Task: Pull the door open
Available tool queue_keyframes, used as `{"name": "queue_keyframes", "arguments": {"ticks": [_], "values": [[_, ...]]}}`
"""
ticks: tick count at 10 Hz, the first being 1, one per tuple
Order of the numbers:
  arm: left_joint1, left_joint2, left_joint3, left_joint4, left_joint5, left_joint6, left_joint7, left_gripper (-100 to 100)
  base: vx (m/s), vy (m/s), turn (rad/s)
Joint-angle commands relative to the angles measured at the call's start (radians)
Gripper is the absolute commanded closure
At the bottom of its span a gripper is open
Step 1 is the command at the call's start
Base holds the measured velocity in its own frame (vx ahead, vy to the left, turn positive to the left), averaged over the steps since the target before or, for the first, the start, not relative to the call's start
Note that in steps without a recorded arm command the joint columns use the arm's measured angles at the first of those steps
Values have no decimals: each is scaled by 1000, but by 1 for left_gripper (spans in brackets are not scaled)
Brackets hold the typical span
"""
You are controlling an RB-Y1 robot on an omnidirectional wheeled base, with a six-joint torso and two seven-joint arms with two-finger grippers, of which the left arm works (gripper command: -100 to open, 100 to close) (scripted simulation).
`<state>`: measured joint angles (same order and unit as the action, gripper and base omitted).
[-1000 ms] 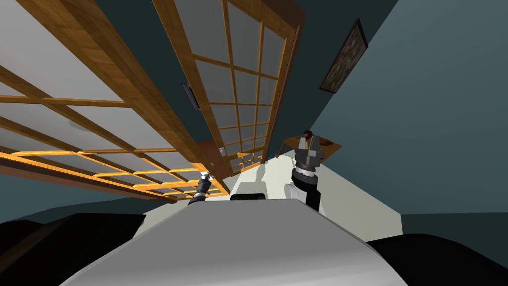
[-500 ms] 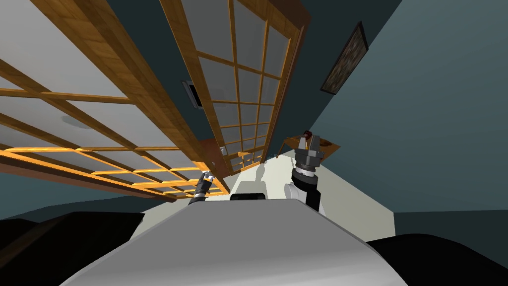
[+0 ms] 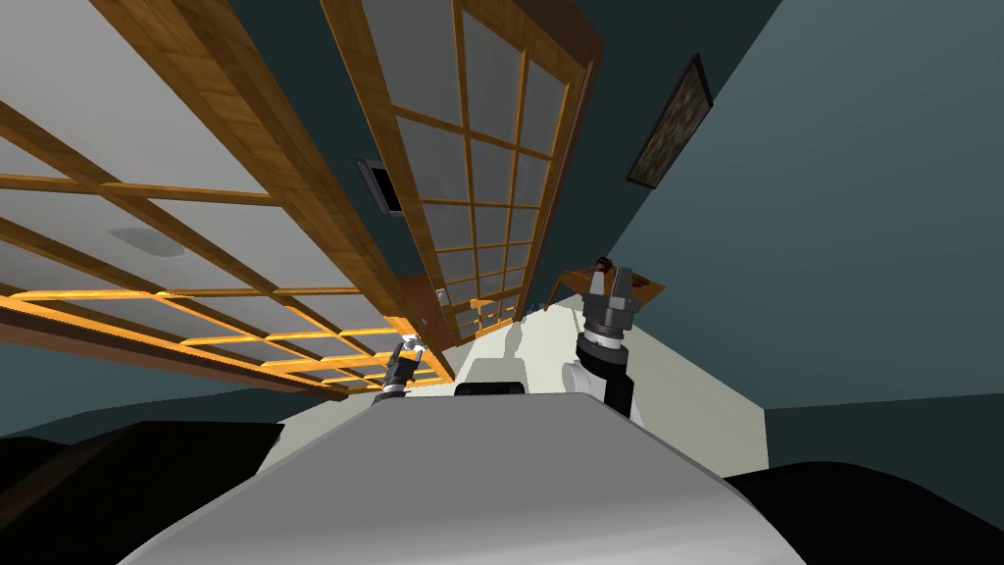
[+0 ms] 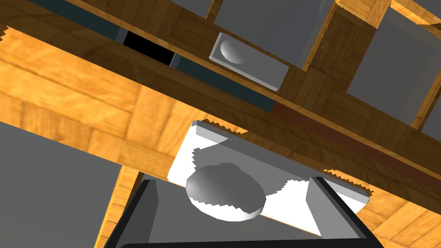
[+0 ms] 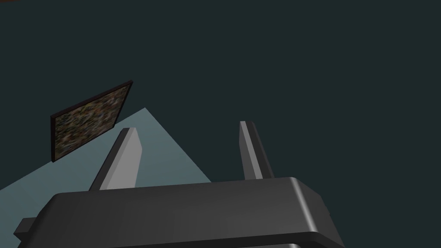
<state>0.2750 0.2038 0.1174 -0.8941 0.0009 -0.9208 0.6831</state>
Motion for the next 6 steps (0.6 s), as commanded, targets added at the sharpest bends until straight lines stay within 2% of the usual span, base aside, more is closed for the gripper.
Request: {"name": "queue_keyframes", "arguments": {"ticks": [1, 2, 4, 5, 6], "values": [[11, 3, -13, -10, 19, -2, 50, -100, -40, 13, -56], [11, 3, -13, -10, 19, -2, 61, -100, -33, 11, -22], [28, 6, -31, -25, 47, -4, 126, -100, -43, 18, -55], [28, 6, -31, -25, 47, -4, 140, -100, -35, 17, -20], [37, 8, -41, -33, 62, -5, 176, -100, -39, 12, -37]]}}
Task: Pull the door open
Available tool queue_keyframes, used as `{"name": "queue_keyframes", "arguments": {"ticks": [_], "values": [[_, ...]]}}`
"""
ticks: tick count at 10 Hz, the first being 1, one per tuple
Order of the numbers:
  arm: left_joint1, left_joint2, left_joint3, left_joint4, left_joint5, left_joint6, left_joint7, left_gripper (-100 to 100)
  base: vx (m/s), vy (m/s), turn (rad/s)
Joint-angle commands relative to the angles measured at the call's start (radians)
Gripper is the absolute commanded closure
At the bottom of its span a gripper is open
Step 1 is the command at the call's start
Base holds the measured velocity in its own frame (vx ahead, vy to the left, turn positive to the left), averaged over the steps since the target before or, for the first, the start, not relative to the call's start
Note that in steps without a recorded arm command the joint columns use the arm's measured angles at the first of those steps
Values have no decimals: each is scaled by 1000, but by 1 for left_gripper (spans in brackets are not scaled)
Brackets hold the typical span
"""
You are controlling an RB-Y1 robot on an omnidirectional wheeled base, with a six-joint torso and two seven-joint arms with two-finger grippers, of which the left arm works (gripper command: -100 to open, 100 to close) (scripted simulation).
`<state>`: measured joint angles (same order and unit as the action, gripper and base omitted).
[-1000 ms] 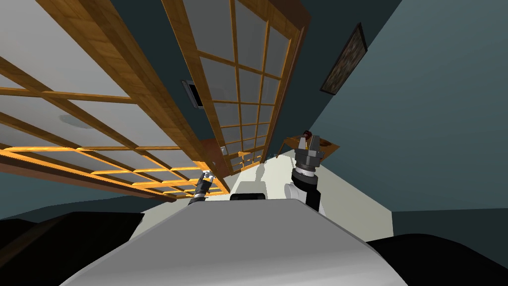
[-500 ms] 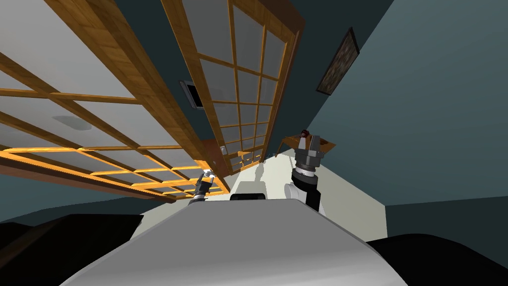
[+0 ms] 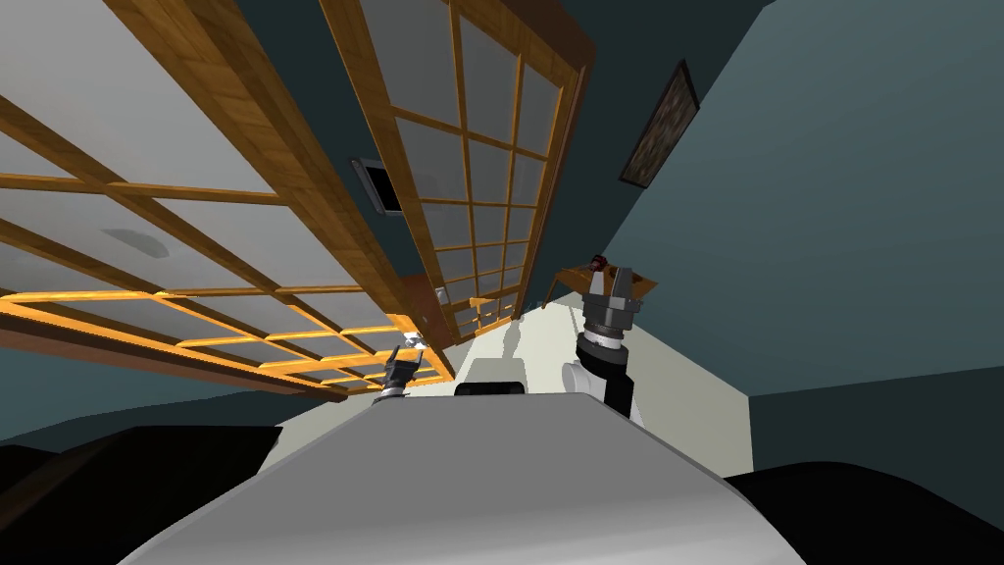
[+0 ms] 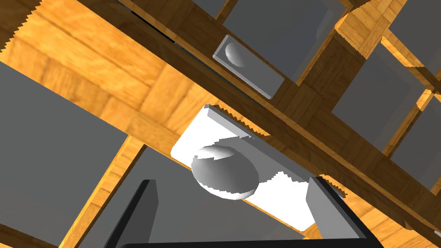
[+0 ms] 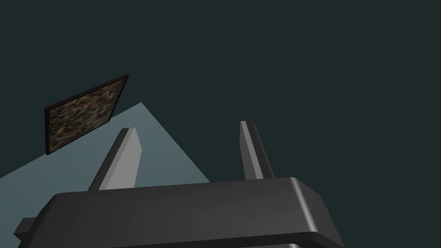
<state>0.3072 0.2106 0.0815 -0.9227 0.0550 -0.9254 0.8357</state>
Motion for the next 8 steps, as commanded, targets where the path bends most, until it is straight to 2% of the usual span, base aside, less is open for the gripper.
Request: {"name": "queue_keyframes", "arguments": {"ticks": [1, 2, 3, 4, 6, 7, 8], "values": [[14, 3, -15, -13, 23, -2, 50, -100, -54, 26, -68], [14, 3, -15, -13, 23, -2, 68, -100, -41, 19, -34], [24, 5, -26, -21, 38, -3, 103, -100, -38, 14, -46], [24, 5, -26, -21, 38, -3, 109, -100, -28, 11, -20], [43, 9, -47, -39, 70, -5, 175, -100, -45, 14, -64], [43, 9, -47, -39, 70, -5, 190, -100, -44, 15, -24], [53, 11, -57, -48, 86, -7, 227, -100, -36, 16, -35]]}}
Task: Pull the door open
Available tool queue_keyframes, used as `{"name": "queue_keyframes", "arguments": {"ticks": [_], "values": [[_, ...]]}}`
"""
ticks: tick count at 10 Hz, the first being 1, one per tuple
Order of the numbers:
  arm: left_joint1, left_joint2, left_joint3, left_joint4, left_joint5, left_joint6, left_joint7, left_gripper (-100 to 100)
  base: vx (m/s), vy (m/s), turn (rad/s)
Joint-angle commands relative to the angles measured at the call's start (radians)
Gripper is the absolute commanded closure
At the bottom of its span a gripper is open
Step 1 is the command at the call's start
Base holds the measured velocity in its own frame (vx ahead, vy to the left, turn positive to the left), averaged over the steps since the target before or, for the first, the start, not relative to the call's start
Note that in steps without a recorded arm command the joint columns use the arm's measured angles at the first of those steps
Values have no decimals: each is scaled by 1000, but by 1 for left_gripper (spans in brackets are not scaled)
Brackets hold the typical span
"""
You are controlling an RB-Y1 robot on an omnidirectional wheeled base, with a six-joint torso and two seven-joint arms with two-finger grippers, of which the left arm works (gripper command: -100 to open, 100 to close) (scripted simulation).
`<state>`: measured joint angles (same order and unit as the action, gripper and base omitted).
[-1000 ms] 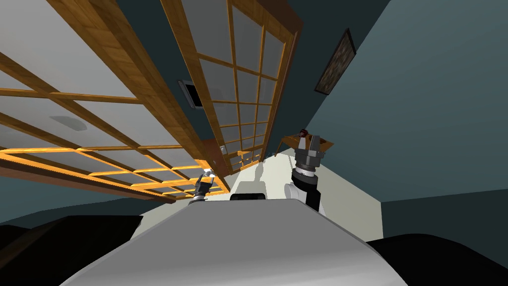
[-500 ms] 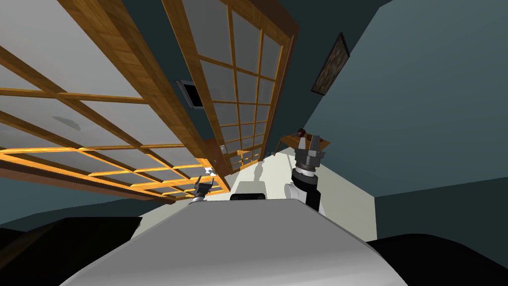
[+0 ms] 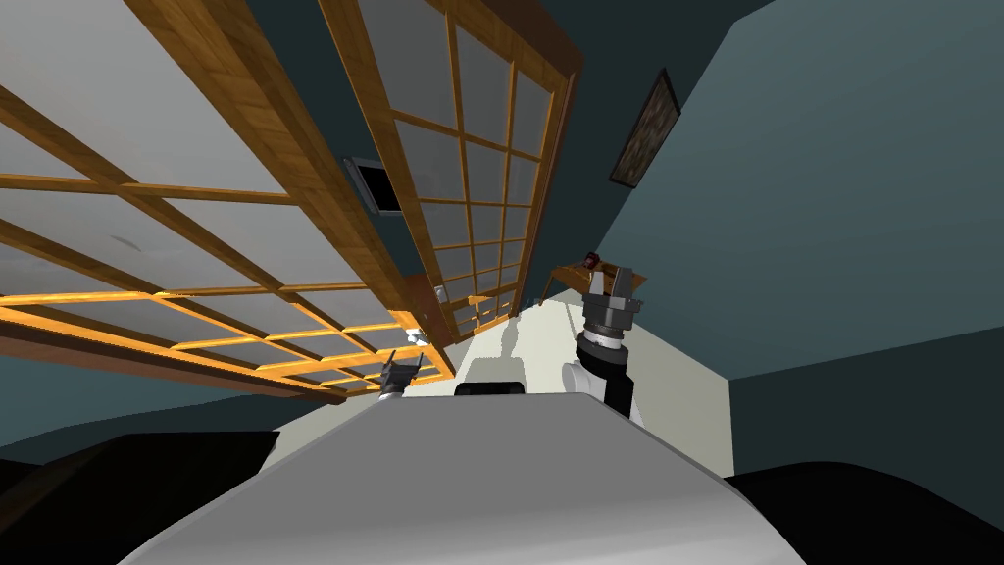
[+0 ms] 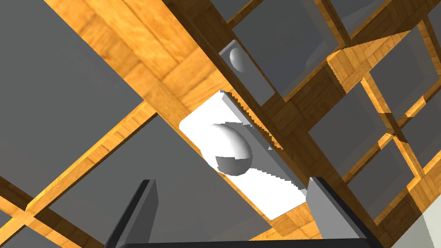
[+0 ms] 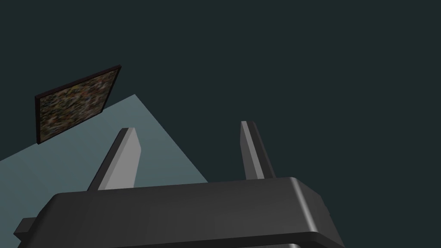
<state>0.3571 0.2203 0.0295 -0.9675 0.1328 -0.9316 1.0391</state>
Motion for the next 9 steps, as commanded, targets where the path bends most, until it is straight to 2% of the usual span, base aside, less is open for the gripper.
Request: {"name": "queue_keyframes", "arguments": {"ticks": [1, 3, 4, 5, 6, 8, 9], "values": [[3, 1, -5, -3, 8, 0, 28, -100, -28, 12, -29], [23, 5, -26, -21, 40, -3, 94, -100, -46, 13, -57], [23, 5, -26, -21, 40, -3, 110, -100, -47, 18, -32], [32, 7, -37, -29, 55, -4, 146, -100, -42, 17, -49], [32, 7, -37, -29, 55, -4, 150, -100, -32, 12, -24], [50, 10, -56, -46, 85, -6, 217, -100, -47, 18, -58], [50, 10, -56, -46, 85, -6, 231, -100, -39, 13, -28]]}}
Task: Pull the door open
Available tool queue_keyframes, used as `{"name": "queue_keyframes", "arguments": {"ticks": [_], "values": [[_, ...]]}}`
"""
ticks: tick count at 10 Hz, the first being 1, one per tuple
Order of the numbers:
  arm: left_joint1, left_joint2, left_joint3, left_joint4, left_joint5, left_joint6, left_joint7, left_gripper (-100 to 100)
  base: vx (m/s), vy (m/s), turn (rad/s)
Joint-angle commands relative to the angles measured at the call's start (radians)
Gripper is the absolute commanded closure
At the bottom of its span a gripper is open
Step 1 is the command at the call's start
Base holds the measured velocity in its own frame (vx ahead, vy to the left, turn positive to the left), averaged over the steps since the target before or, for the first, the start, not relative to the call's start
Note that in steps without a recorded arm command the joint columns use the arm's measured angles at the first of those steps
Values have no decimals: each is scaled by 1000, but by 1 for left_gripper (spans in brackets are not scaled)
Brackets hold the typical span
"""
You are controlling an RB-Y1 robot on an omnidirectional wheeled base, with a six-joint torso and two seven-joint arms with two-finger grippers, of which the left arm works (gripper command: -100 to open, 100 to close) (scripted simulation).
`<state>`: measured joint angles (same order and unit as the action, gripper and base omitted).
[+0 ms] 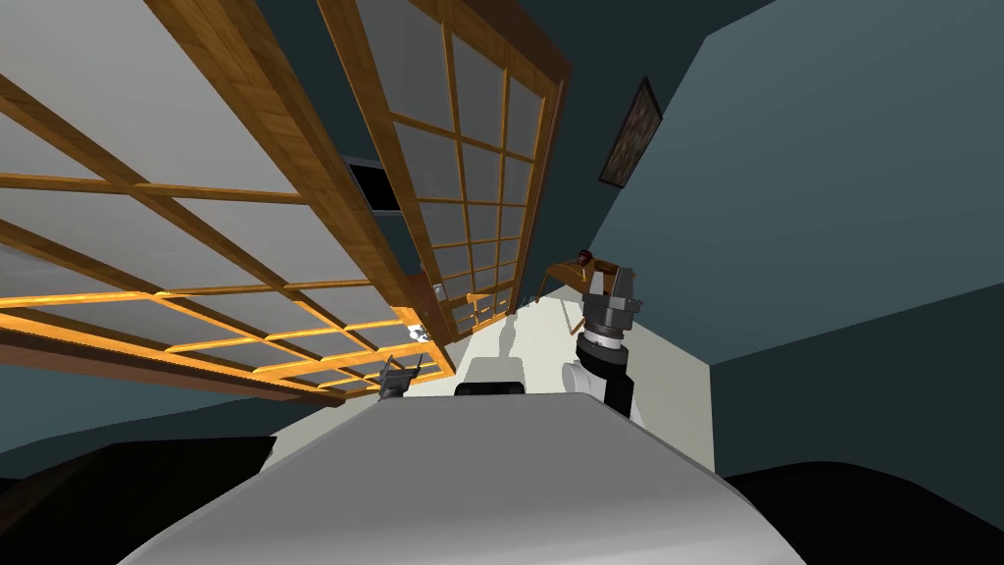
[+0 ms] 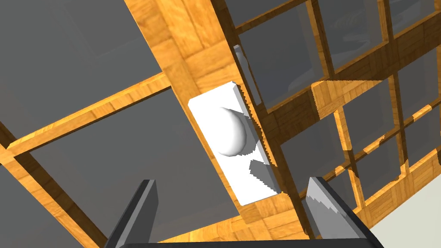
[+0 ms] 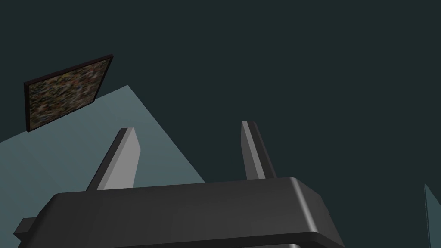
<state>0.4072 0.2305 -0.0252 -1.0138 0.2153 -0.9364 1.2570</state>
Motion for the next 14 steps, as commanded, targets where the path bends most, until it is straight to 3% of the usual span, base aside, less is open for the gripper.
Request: {"name": "queue_keyframes", "arguments": {"ticks": [1, 10, 13, 14], "values": [[9, 2, -11, -7, 17, -2, 50, -100, -32, 12, -39], [55, 11, -61, -49, 92, -8, 284, -100, -38, 11, -40], [65, 13, -72, -58, 108, -9, 338, -100, -29, 6, -25], [63, 13, -70, -55, 105, -10, 326, -100, -9, 2, -4]]}}
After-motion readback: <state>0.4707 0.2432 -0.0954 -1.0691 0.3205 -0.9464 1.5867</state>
